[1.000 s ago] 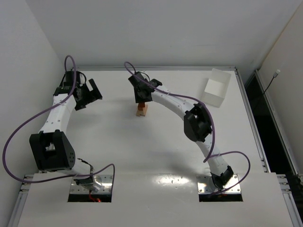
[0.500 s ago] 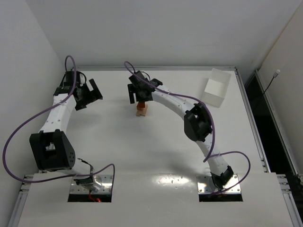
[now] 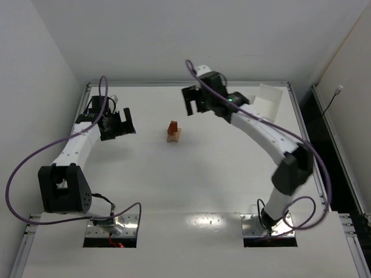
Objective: Build the wood block tower
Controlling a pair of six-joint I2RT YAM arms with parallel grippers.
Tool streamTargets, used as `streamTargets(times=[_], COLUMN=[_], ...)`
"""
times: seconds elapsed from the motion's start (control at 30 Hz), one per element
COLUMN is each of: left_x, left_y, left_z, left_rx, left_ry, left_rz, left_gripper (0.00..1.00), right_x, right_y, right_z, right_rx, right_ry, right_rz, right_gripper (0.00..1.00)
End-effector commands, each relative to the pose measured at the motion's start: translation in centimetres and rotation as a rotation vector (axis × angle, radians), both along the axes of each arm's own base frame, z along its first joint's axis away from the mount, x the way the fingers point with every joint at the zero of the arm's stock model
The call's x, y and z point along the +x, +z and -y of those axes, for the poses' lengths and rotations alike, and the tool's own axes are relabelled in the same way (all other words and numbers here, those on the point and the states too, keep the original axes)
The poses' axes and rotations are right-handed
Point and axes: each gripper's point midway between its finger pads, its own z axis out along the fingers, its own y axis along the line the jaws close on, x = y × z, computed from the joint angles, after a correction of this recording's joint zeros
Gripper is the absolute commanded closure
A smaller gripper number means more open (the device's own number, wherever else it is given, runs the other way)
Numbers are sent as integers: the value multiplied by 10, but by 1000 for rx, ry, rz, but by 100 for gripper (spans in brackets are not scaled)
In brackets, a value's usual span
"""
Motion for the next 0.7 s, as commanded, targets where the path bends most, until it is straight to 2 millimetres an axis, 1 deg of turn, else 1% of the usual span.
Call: streamTargets(times=[0.0, 0.03, 0.07, 0.1, 0.13, 0.17, 0.2, 0.23, 0.27, 0.33, 0.37, 0.4, 0.5, 0.53, 0.57, 0.63, 0.67], left_x=[6, 7, 7, 9, 6, 9, 11, 9, 11, 11, 11, 11, 11, 11, 11, 11, 11], left_y=[9, 4, 4, 2, -2, -5, -4, -11, -14, -20, -22, -25, -25, -29, -29, -29, -29], left_z=[1, 1, 1, 0, 0, -3, -3, 0, -3, -3, -5, -7, -7, -8, -8, -6, -6], left_rx=[46, 45, 45, 54, 60, 76, 77, 81, 94, 99, 109, 115, 121, 126, 126, 125, 125], left_ry=[-67, -67, -67, -78, -88, -91, -91, -108, -98, -106, -99, -94, -101, -109, -109, -126, -126], left_rz=[69, 57, 57, 57, 48, 48, 59, 40, 37, 29, 28, 18, 18, 10, 10, 12, 12], left_gripper=[0, 0, 0, 0, 0, 0, 0, 0, 0, 0, 0, 0, 0, 0, 0, 0, 0], right_x=[-12, -12, -21, -39, -55, -62, -64, -70, -76, -75, -77, -77, -74, -74, -72, -72, -73], right_y=[9, 3, -7, -23, -50, -52, -63, -66, -82, -81, -87, -89, -87, -87, -87, -84, -88], right_z=[86, 114, 122, 137, 148, 152, 157, 156, 168, 177, 186, 190, 205, 208, 215, 217, 223], right_rx=[-117, -150, -144, -159, -156, -149, -153, -123, -114, -85, -70, -68, -65, -64, -64, -55, -56], right_ry=[-11, -21, 27, 40, 94, 118, 109, 119, 103, 47, 25, 13, -29, -38, -58, -59, -74], right_rz=[89, 87, 63, 30, -33, -33, -50, -52, -88, -56, -79, -75, -65, -66, -66, -59, -68], right_gripper=[13, 13, 13, 12, 10, 10, 10, 10, 10, 10, 10, 10, 10, 10, 10, 10, 10])
